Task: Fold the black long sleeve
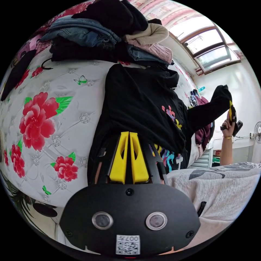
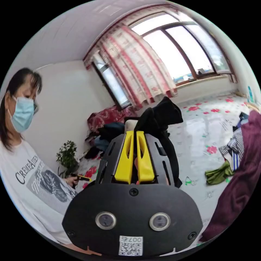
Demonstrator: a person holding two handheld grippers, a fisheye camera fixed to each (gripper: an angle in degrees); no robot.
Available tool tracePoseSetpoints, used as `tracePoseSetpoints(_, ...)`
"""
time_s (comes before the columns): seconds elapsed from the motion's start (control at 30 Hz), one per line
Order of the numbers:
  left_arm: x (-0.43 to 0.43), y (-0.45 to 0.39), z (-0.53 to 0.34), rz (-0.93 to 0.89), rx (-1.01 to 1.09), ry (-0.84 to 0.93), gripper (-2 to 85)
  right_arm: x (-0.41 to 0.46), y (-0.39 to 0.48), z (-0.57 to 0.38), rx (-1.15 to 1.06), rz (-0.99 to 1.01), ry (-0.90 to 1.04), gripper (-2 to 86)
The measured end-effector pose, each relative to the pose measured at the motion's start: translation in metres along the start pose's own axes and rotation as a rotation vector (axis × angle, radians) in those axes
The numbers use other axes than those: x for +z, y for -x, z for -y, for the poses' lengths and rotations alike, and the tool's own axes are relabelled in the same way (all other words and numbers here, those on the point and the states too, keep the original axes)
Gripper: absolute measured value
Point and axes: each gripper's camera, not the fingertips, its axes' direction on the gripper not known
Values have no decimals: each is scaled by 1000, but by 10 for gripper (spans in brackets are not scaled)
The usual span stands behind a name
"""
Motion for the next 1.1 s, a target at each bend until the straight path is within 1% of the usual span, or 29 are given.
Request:
tracePoseSetpoints(0.07,-7,3,-12,-9,-5,-18,-7,60,99,-29,-235,108,137,3)
tracePoseSetpoints(0.1,-8,4,-15,-12,-8,-22,-7,76,120,-42,-276,132,172,4)
tracePoseSetpoints(0.13,-11,6,-22,-17,-13,-28,-4,110,158,-74,-329,180,254,7)
tracePoseSetpoints(0.2,-14,13,-34,-21,-21,-33,3,164,200,-132,-336,235,416,11)
tracePoseSetpoints(0.27,-16,27,-50,-25,-57,-18,16,234,237,-213,-304,251,723,15)
tracePoseSetpoints(0.3,-17,31,-55,-26,-67,-18,19,247,242,-230,-279,251,790,15)
tracePoseSetpoints(0.33,-21,37,-63,-30,-80,-21,26,263,253,-256,-243,283,887,16)
tracePoseSetpoints(0.37,-25,43,-71,-31,-85,-26,32,269,260,-272,-241,318,939,17)
tracePoseSetpoints(0.4,-26,45,-74,-29,-86,-27,35,270,263,-277,-250,313,954,18)
tracePoseSetpoints(0.5,-30,49,-81,-40,-70,-40,51,266,253,-277,-285,146,925,19)
tracePoseSetpoints(0.57,-27,42,-75,-75,-32,-53,66,263,224,-269,-239,-33,896,21)
tracePoseSetpoints(0.67,-15,20,-53,-114,37,-56,81,257,182,-252,-139,-211,839,22)
tracePoseSetpoints(0.77,7,-7,-24,-118,104,-35,84,258,153,-245,-107,-351,822,21)
tracePoseSetpoints(0.83,30,-18,-8,-95,116,25,72,266,140,-248,-107,-399,873,20)
tracePoseSetpoints(0.87,43,-25,1,-85,119,63,29,273,134,-252,-122,-413,916,19)
tracePoseSetpoints(0.9,50,-29,4,-82,126,83,7,277,131,-255,-129,-417,940,18)
tracePoseSetpoints(0.97,64,-47,9,-25,168,139,-4,289,126,-265,-167,-405,1003,12)
tracePoseSetpoints(1.03,55,-64,5,-49,245,109,-7,292,125,-266,-196,-396,995,7)
tracePoseSetpoints(1.1,35,-77,-5,-47,299,72,-8,295,121,-265,-209,-449,1017,2)
